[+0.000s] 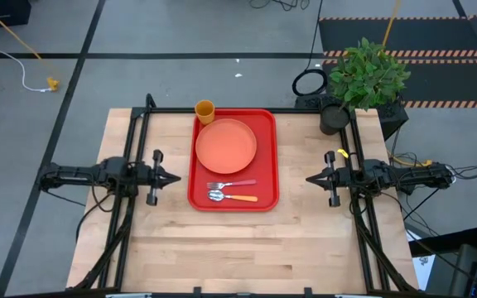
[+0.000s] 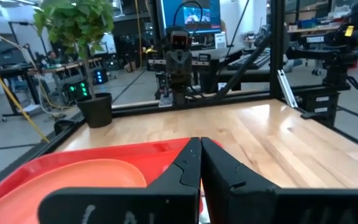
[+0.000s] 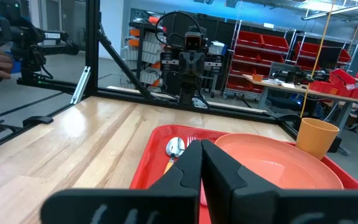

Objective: Pick and place plate/cup/fork/spoon on tray
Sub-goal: Return to Home Position

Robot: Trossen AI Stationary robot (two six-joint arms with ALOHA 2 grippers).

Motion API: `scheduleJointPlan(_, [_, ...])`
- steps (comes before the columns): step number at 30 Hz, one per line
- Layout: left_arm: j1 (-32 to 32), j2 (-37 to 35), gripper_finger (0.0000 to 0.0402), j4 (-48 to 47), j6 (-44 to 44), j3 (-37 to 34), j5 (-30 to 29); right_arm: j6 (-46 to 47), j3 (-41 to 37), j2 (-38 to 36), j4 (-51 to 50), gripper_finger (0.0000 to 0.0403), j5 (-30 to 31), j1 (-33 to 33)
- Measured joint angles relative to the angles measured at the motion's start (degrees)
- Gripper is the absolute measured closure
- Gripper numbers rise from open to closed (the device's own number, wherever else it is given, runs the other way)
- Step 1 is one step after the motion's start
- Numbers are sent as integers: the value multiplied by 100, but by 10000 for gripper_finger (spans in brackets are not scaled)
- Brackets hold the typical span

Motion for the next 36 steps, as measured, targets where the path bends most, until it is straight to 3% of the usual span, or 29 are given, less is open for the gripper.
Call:
scheduleJointPlan(12, [4, -112, 399, -86, 278, 0, -210, 0, 0, 1, 0, 403, 0, 0])
scheduleJointPlan(25, [4, -53, 398, -200, -92, 4, -217, 0, 1, -2, 0, 403, 0, 0])
scheduleJointPlan(36, [4, -53, 372, -211, -100, 4, -215, 0, 2, -2, 0, 403, 0, 0])
